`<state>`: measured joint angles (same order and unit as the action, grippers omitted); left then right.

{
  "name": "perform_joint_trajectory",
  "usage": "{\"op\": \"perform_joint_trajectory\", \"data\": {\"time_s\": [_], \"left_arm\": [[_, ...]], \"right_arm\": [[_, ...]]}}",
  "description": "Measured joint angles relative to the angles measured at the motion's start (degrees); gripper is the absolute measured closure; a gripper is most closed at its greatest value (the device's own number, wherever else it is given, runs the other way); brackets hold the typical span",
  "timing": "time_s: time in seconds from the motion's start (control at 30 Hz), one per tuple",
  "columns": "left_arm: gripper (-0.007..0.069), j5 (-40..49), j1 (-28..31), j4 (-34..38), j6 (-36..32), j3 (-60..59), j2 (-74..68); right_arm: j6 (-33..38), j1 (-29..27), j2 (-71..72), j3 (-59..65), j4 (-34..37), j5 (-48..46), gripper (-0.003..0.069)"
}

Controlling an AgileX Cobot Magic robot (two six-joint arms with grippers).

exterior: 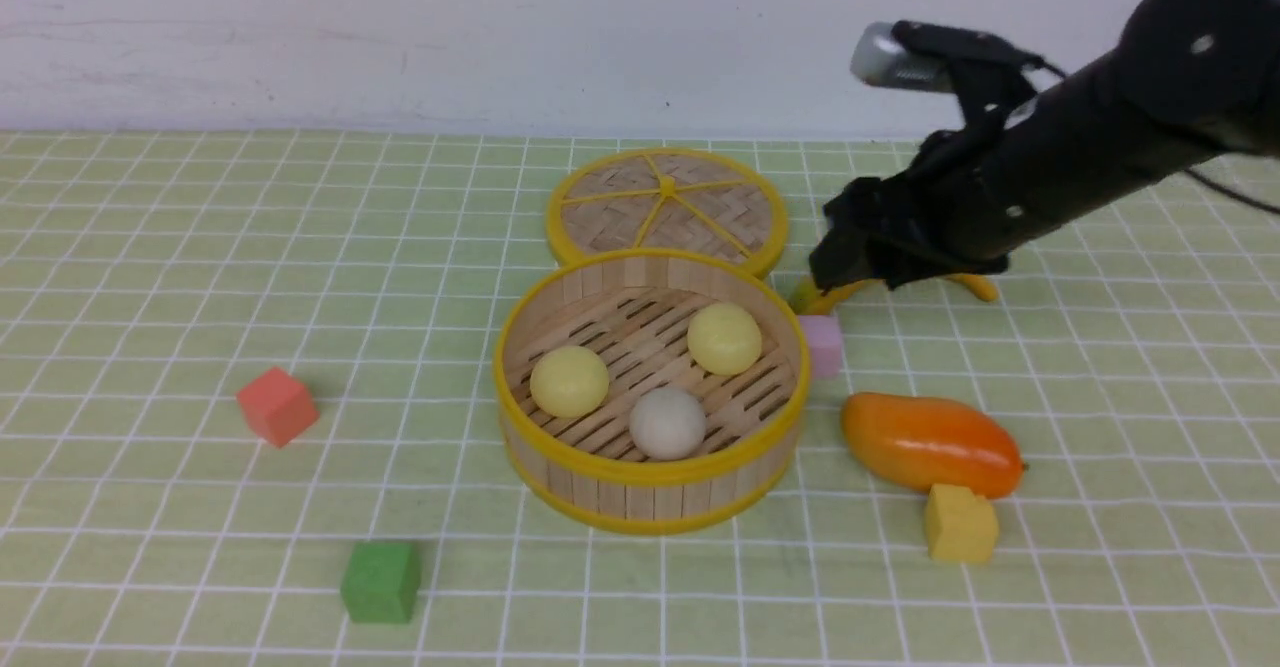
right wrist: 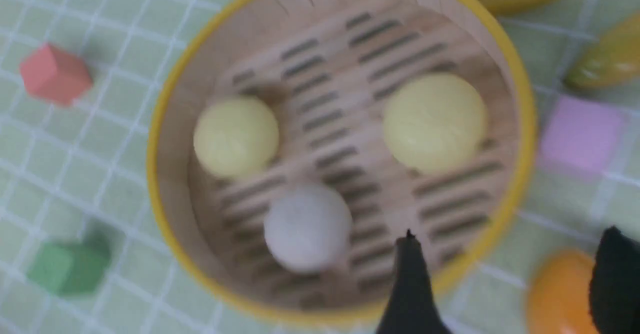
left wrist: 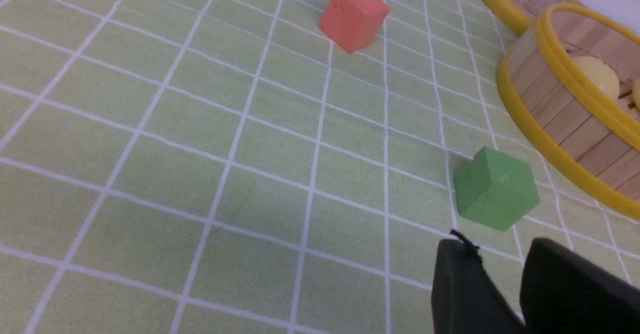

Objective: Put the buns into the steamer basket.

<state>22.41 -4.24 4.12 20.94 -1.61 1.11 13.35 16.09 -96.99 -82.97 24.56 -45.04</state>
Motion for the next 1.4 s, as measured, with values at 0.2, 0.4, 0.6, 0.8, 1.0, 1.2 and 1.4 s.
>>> {"op": "perform_joint_trajectory", "data": {"time_s": [0.2,0.4,0.6,0.8,1.0,1.2,1.4], "left_arm": [[0.0433,0.0,0.0,0.0,0.0,0.0,0.0],[0.0427,0.0,0.0,0.0,0.0,0.0,0.0],[0.0418,0.0,0.0,0.0,0.0,0.0,0.0],[0.0414,0.0,0.0,0.0,0.0,0.0,0.0],[0.0410,0.0,0.0,0.0,0.0,0.0,0.0],[0.0407,0.0,0.0,0.0,0.0,0.0,0.0],[0.0399,0.0,0.0,0.0,0.0,0.0,0.0]], "right_arm": [[-9.3,0.0,18.7,3.6,-20.0,-8.7,0.0484],[-13.7,0.0,37.6,18.6,-28.0,-4.0,0.0676],[-22.7,0.0,58.6,41.7,-32.5,6.4,0.0679],[-29.0,0.0,71.8,53.3,-34.2,13.3,0.0679],[-30.6,0.0,79.7,61.0,-34.3,14.5,0.0677],[-30.7,0.0,80.5,65.8,-34.3,14.7,0.0674],[-30.7,0.0,80.5,67.6,-35.2,14.2,0.0670]]}}
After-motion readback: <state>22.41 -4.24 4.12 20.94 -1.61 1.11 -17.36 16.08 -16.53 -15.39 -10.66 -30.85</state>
